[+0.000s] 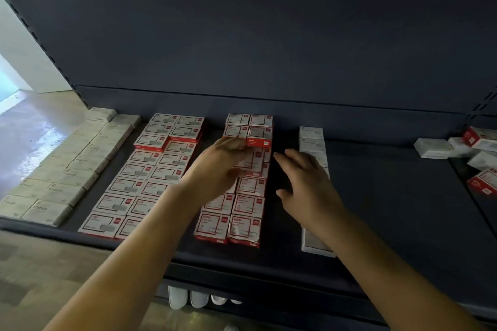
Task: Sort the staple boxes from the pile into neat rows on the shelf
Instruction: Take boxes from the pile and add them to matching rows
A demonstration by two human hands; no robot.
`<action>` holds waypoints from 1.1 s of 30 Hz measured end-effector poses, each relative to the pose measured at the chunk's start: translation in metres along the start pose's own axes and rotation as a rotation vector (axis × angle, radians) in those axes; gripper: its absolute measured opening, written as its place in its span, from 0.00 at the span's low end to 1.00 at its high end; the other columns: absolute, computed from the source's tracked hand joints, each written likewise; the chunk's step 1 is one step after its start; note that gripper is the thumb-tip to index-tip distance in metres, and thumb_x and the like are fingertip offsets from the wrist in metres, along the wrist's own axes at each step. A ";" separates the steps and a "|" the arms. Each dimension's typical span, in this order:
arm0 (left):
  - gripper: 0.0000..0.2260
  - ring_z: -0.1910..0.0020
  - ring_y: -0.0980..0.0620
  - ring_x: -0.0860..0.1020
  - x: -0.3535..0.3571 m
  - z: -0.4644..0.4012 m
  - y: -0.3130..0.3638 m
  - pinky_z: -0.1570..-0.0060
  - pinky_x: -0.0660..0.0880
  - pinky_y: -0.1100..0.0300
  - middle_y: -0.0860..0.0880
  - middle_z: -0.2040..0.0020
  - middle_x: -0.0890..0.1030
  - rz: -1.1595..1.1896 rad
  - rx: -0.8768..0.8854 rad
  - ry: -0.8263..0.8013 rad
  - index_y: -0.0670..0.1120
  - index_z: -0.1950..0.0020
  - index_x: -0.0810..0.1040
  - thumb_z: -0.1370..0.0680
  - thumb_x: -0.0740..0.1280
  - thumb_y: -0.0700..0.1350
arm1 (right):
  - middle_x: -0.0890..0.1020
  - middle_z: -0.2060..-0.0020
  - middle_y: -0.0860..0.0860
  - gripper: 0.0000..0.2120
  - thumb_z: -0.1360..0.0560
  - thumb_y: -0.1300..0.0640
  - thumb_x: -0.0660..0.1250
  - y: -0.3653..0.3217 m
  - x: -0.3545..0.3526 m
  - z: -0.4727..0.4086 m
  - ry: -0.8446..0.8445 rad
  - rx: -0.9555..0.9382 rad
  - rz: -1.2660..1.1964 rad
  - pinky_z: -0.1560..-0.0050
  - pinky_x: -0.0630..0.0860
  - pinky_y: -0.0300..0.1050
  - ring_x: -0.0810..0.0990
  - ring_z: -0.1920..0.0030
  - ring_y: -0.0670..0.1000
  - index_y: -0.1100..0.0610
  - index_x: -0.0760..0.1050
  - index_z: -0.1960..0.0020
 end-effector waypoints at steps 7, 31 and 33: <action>0.13 0.36 0.48 0.71 0.017 -0.004 -0.053 0.34 0.66 0.55 0.49 0.38 0.77 0.066 -0.193 -0.061 0.45 0.42 0.80 0.26 0.69 0.38 | 0.63 0.29 0.46 0.33 0.25 0.56 0.67 -0.018 0.015 -0.006 -0.015 0.008 -0.072 0.29 0.59 0.47 0.59 0.30 0.49 0.51 0.54 0.25; 0.18 0.50 0.50 0.78 0.032 -0.022 -0.051 0.54 0.76 0.58 0.49 0.43 0.77 0.123 -0.323 0.055 0.45 0.41 0.77 0.24 0.66 0.55 | 0.67 0.33 0.47 0.31 0.25 0.53 0.66 -0.013 0.014 -0.004 -0.023 0.148 -0.094 0.31 0.62 0.45 0.62 0.31 0.48 0.48 0.57 0.26; 0.24 0.45 0.49 0.77 0.037 -0.027 -0.046 0.49 0.77 0.55 0.48 0.37 0.74 0.062 -0.357 0.012 0.46 0.35 0.72 0.25 0.63 0.60 | 0.67 0.33 0.47 0.31 0.25 0.53 0.66 -0.013 0.014 -0.004 -0.021 0.150 -0.094 0.31 0.62 0.45 0.62 0.31 0.48 0.49 0.57 0.26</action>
Point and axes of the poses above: each hand's wrist, its own z-axis away from the middle knuckle, its own x-axis out of the palm, y = z × x, the point moved 3 cm from there along -z, towards the middle knuckle
